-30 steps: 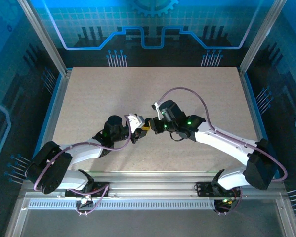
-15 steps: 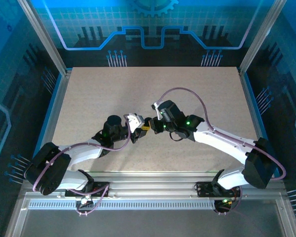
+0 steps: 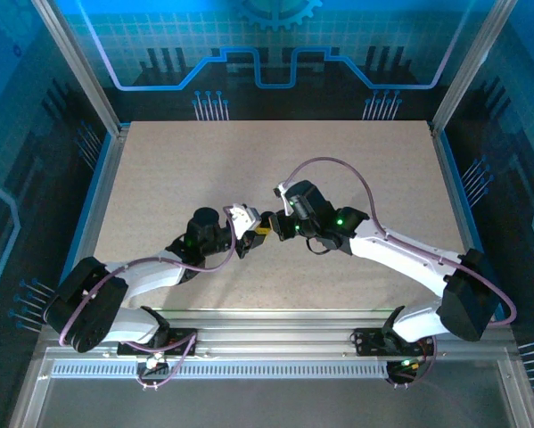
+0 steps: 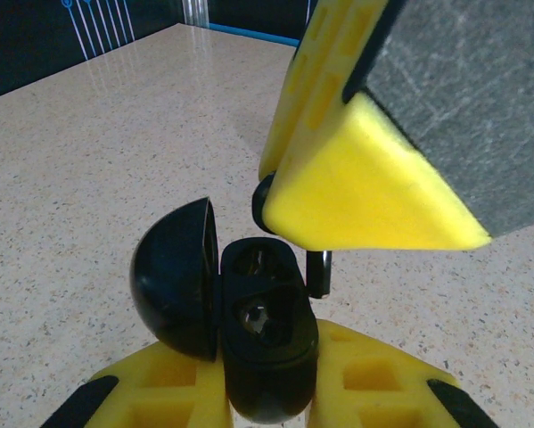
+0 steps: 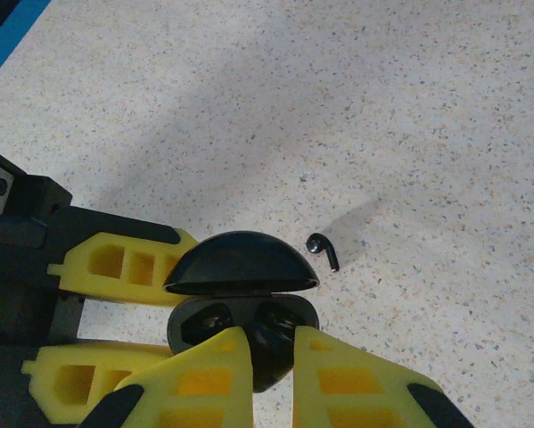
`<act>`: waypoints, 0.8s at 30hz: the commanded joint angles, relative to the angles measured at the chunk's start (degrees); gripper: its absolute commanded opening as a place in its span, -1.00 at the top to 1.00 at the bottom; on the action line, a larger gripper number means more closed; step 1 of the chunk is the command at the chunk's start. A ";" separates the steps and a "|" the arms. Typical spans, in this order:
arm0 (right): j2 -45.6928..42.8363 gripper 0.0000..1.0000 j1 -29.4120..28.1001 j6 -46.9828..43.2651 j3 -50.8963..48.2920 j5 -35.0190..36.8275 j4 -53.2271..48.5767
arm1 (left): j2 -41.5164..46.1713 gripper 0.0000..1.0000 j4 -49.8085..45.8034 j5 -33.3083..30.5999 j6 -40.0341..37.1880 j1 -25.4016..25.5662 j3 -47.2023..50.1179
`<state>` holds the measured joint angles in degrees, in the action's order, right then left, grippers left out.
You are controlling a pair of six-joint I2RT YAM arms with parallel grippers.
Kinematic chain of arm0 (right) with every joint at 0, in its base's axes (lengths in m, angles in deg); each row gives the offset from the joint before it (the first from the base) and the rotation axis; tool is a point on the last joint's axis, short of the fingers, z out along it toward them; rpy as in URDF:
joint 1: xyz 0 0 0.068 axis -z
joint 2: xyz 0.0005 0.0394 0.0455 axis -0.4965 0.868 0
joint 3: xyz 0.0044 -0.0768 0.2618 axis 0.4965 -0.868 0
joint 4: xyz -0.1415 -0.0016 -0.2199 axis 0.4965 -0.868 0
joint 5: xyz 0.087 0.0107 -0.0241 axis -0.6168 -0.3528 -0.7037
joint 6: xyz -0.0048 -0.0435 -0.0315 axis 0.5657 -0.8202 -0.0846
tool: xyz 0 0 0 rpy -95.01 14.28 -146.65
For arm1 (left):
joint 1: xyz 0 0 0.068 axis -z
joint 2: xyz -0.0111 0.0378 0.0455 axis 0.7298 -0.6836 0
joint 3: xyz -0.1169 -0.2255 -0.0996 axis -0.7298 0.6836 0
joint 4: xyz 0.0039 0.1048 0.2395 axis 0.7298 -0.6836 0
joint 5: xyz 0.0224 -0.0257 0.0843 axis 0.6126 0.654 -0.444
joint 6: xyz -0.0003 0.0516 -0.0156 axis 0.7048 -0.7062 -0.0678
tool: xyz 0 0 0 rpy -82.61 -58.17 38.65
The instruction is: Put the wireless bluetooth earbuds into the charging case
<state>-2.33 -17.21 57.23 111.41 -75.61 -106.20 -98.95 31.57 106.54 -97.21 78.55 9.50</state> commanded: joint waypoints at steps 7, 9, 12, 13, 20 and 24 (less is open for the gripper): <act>-2.08 0.73 -0.61 -0.89 2.31 1.77 3.87 | 0.04 0.80 -0.52 2.23 -1.36 0.49 -1.67; -1.83 0.73 -0.60 -0.90 2.36 1.83 3.90 | 0.05 0.81 -0.47 2.34 -1.32 0.48 -1.75; -1.44 0.73 -0.65 -0.73 2.42 1.59 4.13 | 0.13 0.81 -0.40 2.58 -1.15 0.49 -1.75; -1.27 0.73 -0.64 -0.70 2.45 1.53 4.28 | 0.26 0.80 -0.40 2.67 -1.06 0.49 -1.75; -0.18 0.73 -0.65 -0.64 2.32 0.98 4.31 | 1.06 0.80 -0.28 2.67 -1.04 0.42 -1.67; 0.10 0.73 -0.58 -0.61 2.08 0.68 4.24 | 1.34 0.80 -0.06 2.26 -0.88 0.48 -1.69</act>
<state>-2.98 -17.21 57.07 112.18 -74.60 -103.18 -98.95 30.65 107.22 -97.23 78.62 9.26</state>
